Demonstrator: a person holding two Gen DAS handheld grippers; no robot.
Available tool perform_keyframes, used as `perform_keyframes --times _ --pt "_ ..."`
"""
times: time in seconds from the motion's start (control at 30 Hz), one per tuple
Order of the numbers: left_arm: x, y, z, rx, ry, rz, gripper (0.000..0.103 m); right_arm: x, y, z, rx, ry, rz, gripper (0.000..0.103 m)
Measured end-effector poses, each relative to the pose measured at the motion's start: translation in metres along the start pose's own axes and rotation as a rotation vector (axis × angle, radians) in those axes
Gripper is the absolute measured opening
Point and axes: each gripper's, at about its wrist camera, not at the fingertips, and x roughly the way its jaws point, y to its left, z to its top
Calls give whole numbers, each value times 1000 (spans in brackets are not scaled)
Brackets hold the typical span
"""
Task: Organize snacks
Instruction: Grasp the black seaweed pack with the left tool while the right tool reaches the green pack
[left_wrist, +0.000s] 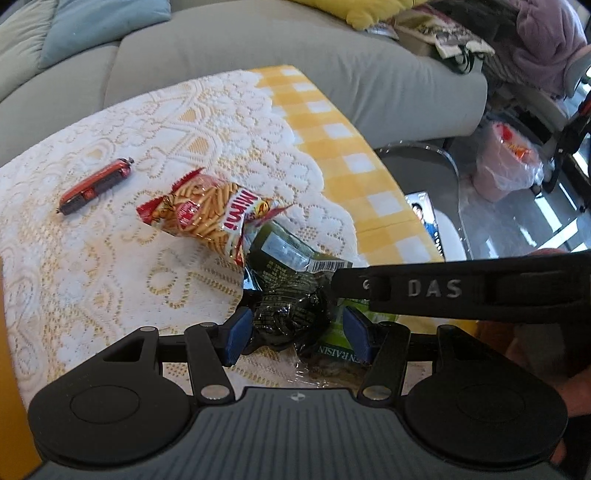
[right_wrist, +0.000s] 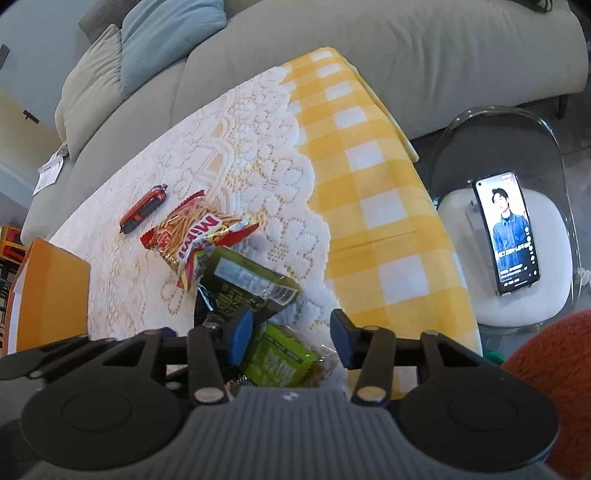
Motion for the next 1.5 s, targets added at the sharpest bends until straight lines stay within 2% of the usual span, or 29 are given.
perform_keyframes --times 0.43,0.57,0.67,1.07,1.3,1.37,1.43,1.5 --pt "16 8 5 -36 8 -24 71 3 -6 1 42 2 6 47" --pt "17 12 4 -57 2 -48 63 1 -5 1 40 -5 6 48" --pt "16 14 4 -63 -2 -50 61 1 -5 1 43 -10 5 48" --pt "6 18 0 -89 -6 0 56 1 -4 1 27 -2 10 48" --pt "-14 26 -12 -114 -3 62 55 -1 2 -2 -10 -8 3 48" --pt "-20 29 -16 -121 -3 74 55 -3 4 -4 -21 -10 -9 49" --pt "-25 31 -20 -124 4 99 55 -4 5 -6 -32 -14 -18 55" --pt "-30 33 -26 -124 9 128 55 -6 8 -8 -44 -18 -36 56"
